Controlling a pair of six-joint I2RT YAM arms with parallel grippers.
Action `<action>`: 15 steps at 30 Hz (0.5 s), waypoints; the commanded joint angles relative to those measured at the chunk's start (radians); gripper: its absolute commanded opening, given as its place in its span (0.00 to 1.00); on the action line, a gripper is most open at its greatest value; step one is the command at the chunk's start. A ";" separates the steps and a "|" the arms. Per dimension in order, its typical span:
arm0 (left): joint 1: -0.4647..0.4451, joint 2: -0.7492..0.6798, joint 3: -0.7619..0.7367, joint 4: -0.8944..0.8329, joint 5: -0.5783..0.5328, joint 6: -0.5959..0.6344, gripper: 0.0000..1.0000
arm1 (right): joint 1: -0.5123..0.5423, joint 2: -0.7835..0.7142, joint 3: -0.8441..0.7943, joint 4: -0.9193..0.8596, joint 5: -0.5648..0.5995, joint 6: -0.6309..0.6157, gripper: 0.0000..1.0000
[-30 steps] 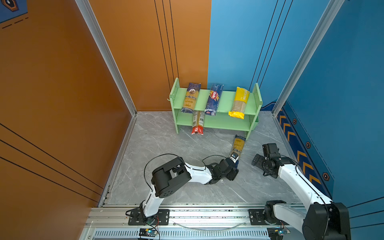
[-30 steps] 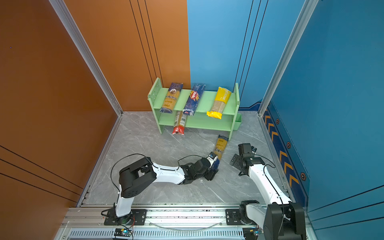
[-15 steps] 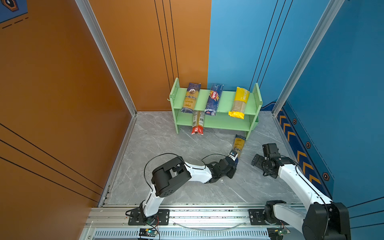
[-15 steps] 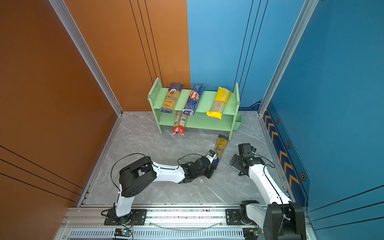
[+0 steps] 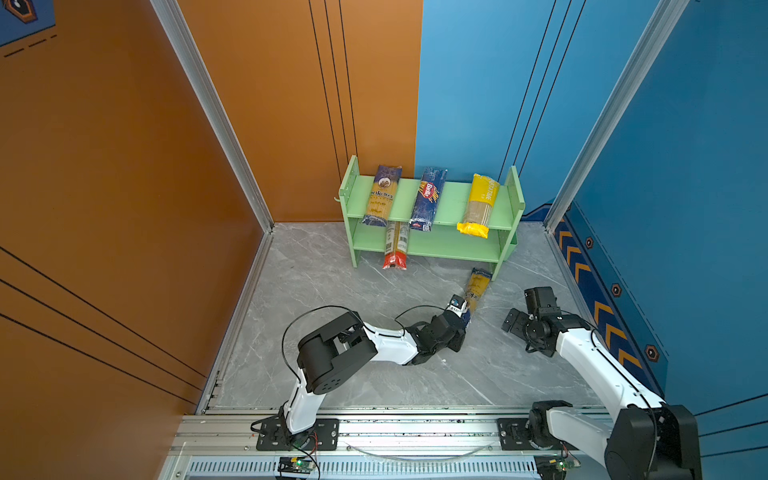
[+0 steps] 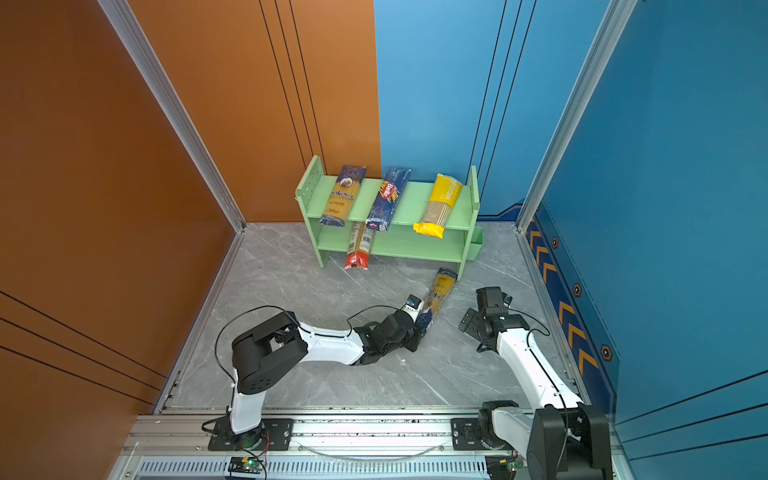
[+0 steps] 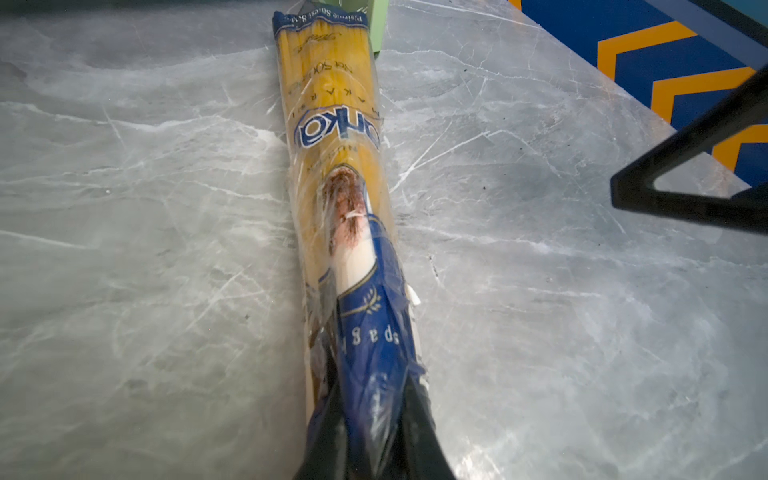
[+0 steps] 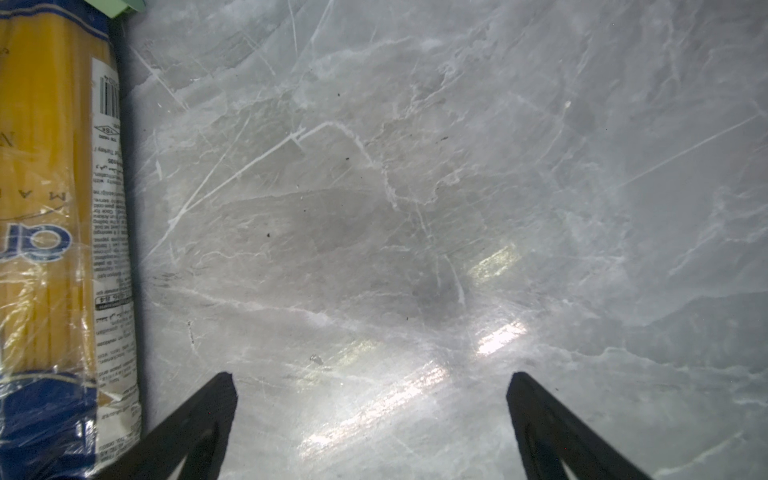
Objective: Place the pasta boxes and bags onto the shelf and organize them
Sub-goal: 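Lower the left gripper onto the blue-and-yellow bag's blue end and close it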
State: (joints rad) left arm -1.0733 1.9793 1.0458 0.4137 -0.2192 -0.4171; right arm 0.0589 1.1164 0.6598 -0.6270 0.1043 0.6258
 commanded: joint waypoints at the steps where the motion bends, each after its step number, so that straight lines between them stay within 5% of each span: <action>1: 0.000 -0.029 -0.083 -0.116 -0.011 -0.014 0.00 | 0.009 0.009 -0.006 0.003 -0.003 0.002 1.00; 15: 0.000 -0.209 -0.281 -0.186 -0.248 -0.106 0.00 | 0.045 0.049 0.009 0.021 0.005 0.018 1.00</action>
State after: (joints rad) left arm -1.0744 1.7721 0.8101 0.3595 -0.3424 -0.4683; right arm 0.0921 1.1503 0.6598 -0.6151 0.1047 0.6292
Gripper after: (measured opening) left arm 0.161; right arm 0.993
